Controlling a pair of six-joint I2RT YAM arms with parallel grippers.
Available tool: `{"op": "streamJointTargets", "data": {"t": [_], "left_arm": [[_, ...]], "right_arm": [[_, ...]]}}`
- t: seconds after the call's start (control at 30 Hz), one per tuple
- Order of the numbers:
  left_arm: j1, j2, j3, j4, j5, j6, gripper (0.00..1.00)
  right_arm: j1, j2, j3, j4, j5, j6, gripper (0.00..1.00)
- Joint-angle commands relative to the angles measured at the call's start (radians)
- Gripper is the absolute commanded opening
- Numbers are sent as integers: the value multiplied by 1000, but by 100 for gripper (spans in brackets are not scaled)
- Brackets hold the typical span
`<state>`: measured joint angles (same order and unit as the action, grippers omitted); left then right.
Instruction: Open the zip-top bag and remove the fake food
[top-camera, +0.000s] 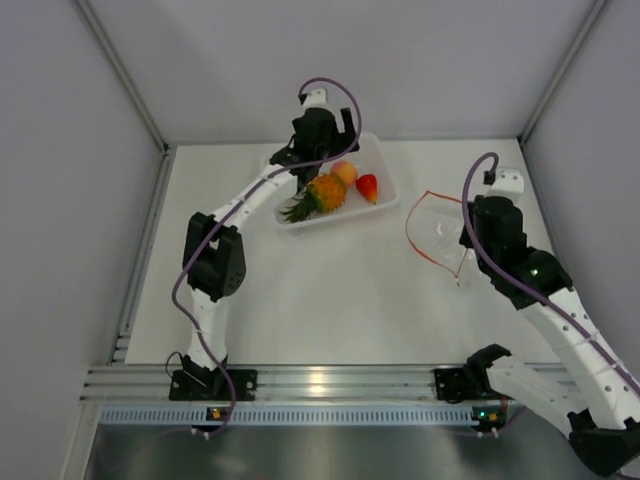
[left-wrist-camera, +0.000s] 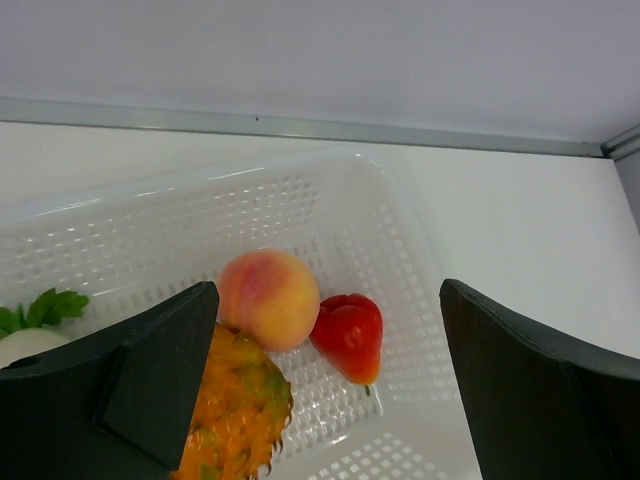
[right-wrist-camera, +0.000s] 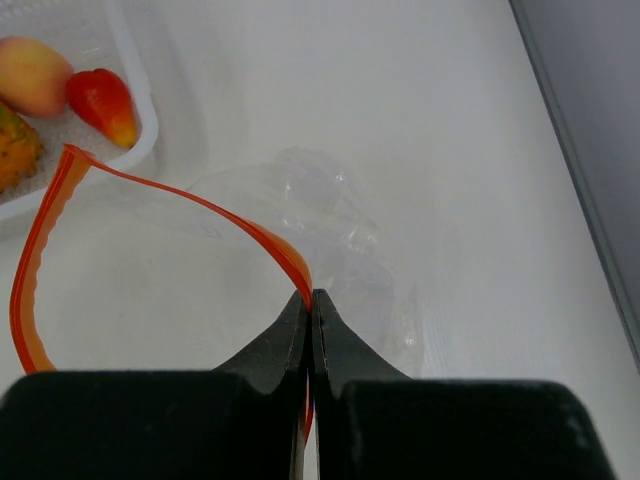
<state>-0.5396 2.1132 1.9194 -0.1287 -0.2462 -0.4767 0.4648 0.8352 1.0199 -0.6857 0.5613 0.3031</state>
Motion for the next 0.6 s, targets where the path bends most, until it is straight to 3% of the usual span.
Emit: {"op": "streamJointTargets", "data": {"t": [0.0,0.17,0.3,0.57], "left_arm": [[4,-199,-20,-55,42,33,98],[6,-398,-170,-188,61,33,98],[7,-545,-308,-317,7,30,98],[38,-801,-519,-563,-163,27,98]], "right_arm": [[-44,39,78,38,63,-70,0],[-66,122,118,122,282,-156,0],[-69,232,170,198,431,-330,0],[-116,490,191,357,537,-541,0]]}}
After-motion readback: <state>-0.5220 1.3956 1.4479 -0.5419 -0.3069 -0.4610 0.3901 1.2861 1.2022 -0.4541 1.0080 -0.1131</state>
